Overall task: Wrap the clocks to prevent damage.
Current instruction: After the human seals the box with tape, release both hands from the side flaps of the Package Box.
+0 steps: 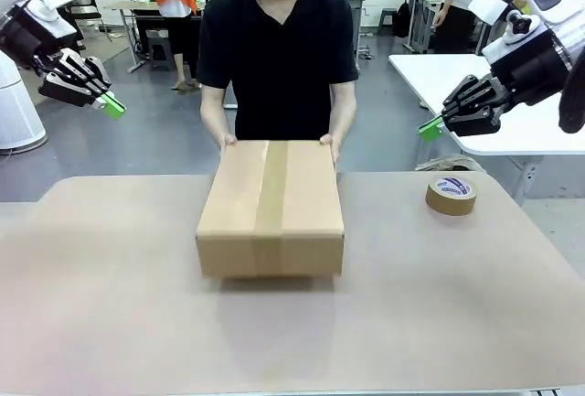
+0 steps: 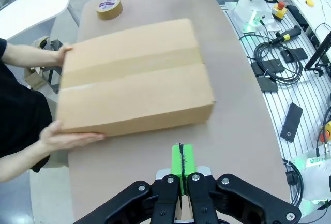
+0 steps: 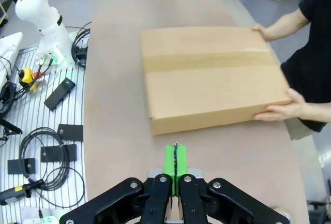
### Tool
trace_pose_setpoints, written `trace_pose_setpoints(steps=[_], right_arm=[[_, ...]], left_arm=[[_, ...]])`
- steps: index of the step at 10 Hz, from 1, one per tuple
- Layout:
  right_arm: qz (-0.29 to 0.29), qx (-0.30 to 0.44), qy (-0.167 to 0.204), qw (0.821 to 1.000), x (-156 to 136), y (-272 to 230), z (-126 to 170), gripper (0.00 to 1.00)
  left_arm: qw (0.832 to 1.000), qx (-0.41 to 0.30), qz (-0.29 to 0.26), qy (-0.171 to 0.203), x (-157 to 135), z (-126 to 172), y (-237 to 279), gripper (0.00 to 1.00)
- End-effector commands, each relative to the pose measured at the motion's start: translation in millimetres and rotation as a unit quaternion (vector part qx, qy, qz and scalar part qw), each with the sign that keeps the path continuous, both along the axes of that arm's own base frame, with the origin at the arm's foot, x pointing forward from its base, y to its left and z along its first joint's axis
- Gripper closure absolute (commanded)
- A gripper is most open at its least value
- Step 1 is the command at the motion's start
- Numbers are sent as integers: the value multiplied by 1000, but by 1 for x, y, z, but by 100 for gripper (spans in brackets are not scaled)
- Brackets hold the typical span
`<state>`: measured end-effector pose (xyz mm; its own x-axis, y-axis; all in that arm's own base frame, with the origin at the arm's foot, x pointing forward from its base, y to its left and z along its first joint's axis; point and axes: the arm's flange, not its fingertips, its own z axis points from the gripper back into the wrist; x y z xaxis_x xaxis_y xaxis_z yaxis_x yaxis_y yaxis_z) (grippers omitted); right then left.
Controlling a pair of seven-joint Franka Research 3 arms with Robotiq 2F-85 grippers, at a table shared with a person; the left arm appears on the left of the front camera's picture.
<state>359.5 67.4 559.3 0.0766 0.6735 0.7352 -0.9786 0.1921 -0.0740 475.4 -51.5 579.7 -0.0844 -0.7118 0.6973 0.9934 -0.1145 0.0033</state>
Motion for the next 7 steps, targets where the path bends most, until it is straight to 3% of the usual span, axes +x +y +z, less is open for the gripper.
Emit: trace_pose_setpoints(steps=[1, 3, 6, 7], right_arm=[[-4, -10, 2, 1000, 2, 1, -1, 99], [-4, -10, 2, 1000, 2, 1, -1, 99], [6, 0, 1, 1000, -10, 0, 0, 8], [9, -3, -2, 1000, -12, -1, -1, 0]], left_arm=[[1000, 1, -1, -3, 0, 1, 0, 100], [1000, 0, 0, 0, 0, 0, 0, 100], [1000, 0, -8, -1, 2, 4, -1, 6], [1000, 0, -4, -2, -1, 3, -1, 0]])
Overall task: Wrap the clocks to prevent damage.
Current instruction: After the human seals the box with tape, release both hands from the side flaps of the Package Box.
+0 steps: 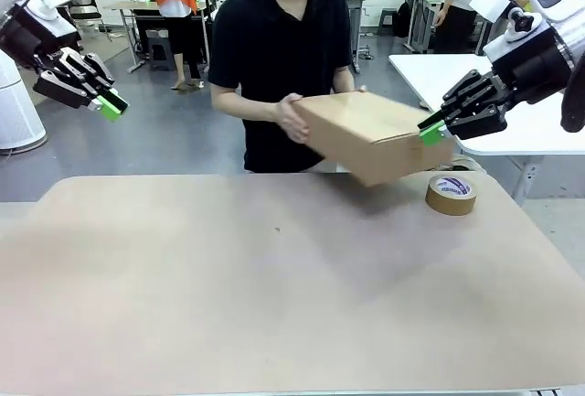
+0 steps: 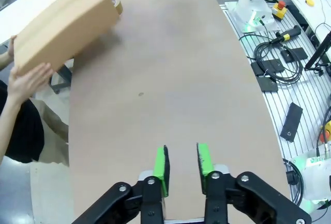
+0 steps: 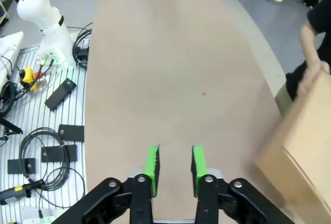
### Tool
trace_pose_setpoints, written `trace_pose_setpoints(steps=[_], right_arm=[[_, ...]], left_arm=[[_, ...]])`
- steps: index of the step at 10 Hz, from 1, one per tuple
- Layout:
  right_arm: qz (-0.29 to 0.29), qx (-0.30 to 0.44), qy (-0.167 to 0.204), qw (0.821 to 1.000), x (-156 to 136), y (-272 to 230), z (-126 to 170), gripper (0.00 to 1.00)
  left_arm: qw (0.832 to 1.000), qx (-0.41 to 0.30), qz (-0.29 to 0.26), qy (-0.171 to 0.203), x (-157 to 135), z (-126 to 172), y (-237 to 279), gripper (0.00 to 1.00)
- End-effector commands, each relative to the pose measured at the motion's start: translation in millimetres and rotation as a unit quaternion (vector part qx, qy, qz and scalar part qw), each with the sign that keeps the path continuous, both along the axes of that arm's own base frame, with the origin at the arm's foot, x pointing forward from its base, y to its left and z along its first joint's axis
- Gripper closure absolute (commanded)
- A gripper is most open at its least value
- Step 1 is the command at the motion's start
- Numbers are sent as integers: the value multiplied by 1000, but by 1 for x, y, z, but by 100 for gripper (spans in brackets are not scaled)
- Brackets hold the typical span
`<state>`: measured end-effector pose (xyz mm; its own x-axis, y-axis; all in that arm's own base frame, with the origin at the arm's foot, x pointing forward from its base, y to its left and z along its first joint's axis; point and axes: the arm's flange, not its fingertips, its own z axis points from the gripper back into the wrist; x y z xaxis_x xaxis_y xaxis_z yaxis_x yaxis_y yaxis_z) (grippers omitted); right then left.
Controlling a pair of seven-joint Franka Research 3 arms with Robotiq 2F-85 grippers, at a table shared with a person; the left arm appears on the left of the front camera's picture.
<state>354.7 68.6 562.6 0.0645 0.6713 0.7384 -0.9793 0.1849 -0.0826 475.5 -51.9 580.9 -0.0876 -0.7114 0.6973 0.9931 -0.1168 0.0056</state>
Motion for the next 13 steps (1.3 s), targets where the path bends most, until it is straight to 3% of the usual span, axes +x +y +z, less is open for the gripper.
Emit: trace_pose_setpoints(steps=[1, 2, 3, 4, 9, 10, 11, 13], right_arm=[[6, 2, 2, 1000, -5, -4, -6, 0], [7, 0, 3, 1000, -4, -4, -7, 0], [9, 0, 5, 1000, -4, -3, -8, 5], [11, -1, 7, 1000, -5, -3, -8, 0], [5, -20, 8, 1000, -7, -1, -6, 0], [-54, -11, 23, 998, -6, 0, -2, 0], [5, -1, 6, 1000, -3, 0, -5, 0], [5, -1, 6, 1000, -3, 0, -5, 0]], left_arm=[[1000, 1, 0, -3, -1, 4, 1, 0], [1000, 5, -3, -4, 1, 7, 1, 16], [1000, 6, 0, -5, 0, 7, 2, 7], [1000, 6, 0, -6, -2, 6, 3, 0], [999, 36, 16, -10, -2, 8, 5, 0], [996, 91, 24, -6, -12, 13, 2, 0], [1000, 9, 3, -7, 1, 4, 4, 0], [1000, 9, 3, -7, 1, 4, 4, 0]])
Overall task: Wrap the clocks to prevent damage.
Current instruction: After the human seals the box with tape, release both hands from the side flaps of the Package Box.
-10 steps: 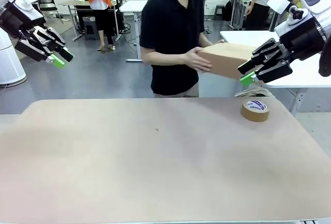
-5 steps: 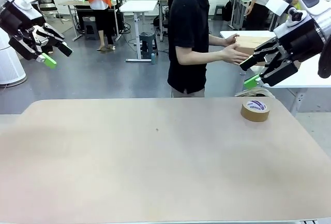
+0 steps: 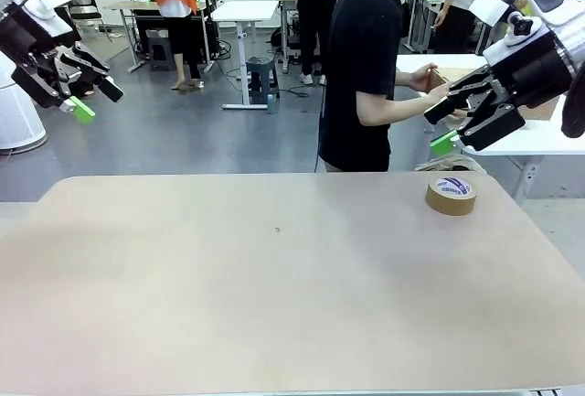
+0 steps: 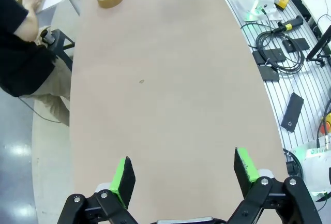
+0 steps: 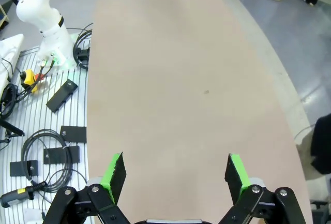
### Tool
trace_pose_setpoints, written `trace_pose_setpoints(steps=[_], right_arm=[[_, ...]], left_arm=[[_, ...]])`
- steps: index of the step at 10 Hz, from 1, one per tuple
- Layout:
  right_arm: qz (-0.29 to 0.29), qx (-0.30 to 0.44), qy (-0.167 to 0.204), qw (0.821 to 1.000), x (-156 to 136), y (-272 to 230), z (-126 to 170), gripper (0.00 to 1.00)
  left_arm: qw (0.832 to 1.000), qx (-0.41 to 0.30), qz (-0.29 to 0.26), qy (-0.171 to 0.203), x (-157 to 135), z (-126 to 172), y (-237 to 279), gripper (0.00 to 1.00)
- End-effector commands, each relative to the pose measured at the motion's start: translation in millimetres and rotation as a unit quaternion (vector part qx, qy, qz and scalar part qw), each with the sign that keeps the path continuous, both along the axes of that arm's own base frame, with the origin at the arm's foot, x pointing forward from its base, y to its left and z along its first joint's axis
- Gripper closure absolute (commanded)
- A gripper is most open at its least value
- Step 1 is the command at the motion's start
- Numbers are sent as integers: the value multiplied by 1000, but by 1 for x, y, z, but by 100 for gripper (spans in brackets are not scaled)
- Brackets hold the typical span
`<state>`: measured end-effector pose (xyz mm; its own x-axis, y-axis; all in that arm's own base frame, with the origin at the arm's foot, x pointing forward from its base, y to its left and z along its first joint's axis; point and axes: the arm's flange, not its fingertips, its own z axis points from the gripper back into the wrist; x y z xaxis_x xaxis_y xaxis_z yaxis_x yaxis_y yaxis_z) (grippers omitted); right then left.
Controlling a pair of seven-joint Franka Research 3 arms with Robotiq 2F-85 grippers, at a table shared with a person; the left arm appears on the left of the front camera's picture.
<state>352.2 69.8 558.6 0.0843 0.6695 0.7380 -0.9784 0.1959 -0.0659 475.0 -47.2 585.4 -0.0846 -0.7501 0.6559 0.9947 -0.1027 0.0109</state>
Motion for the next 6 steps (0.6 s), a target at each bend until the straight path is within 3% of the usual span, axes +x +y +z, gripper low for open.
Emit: trace_pose_setpoints(steps=[1, 2, 4, 6], right_arm=[[10, -2, -3, 1000, -1, -1, -1, 0], [0, 0, 0, 1000, 0, 0, 0, 0], [-5, 82, -28, 996, -8, -26, -12, 0], [-2, 172, -50, 984, -19, -64, -30, 0]], left_arm=[[1000, -18, -4, -1, 1, -1, -1, 0], [1000, 0, 0, 0, 0, 0, 0, 0], [992, -106, 74, 6, -11, -16, 24, 0], [981, -144, 131, -19, -35, -21, 62, 0]])
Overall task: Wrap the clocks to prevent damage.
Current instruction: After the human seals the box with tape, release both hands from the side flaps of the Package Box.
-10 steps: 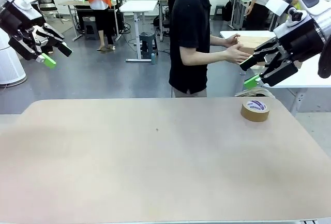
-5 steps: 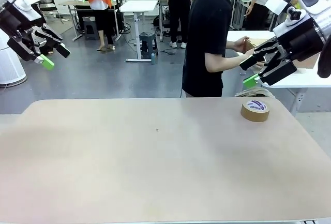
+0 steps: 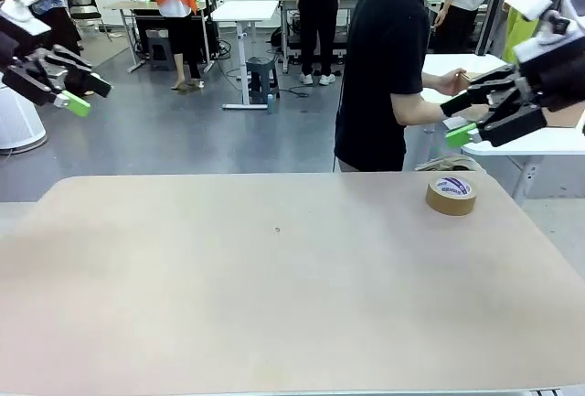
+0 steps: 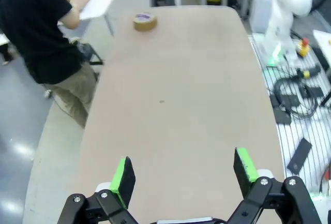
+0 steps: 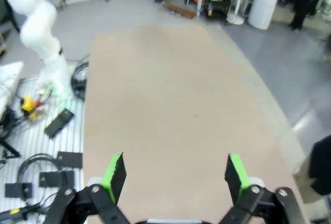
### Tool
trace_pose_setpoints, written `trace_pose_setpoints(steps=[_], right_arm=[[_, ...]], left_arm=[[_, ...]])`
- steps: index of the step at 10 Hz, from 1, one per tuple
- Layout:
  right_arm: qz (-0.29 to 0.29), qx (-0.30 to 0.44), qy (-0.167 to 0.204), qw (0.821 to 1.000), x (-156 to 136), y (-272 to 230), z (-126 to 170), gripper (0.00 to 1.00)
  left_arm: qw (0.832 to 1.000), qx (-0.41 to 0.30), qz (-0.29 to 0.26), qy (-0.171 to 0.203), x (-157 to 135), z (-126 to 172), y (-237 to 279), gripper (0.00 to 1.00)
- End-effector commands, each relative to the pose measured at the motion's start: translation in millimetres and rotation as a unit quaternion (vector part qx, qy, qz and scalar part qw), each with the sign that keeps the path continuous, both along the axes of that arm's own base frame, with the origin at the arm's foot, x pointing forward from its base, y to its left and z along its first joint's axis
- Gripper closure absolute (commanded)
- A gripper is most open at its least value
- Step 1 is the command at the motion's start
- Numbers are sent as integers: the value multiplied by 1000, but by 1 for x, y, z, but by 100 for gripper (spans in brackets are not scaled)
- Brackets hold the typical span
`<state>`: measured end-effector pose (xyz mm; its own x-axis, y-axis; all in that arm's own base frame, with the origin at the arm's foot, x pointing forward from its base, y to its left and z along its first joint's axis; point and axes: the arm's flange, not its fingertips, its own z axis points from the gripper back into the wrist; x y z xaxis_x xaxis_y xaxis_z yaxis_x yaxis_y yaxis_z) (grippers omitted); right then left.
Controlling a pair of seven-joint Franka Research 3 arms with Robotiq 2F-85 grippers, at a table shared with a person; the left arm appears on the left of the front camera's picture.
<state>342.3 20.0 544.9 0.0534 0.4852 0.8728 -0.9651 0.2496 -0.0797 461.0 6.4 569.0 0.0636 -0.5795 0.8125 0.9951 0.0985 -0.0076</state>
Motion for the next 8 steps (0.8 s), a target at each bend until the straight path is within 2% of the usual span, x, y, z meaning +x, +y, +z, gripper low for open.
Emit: trace_pose_setpoints(steps=[1, 3, 5, 6, 8], right_arm=[[21, 105, -35, 994, -15, -30, -23, 0], [31, 161, -40, 986, -23, -58, -37, 0], [-2, 188, -25, 982, -21, -79, -48, 0], [-8, 185, -12, 983, -20, -80, -48, 0], [-9, 151, 45, 987, -17, -75, -38, 0]], left_arm=[[997, -57, 44, -17, -33, -9, 25, 0], [995, -100, 24, -5, -53, -12, 56, 0], [991, -129, 30, -9, -64, -15, 80, 0], [991, -132, 32, -17, -65, -16, 82, 0], [992, -120, 31, -24, -59, -19, 78, 0]])
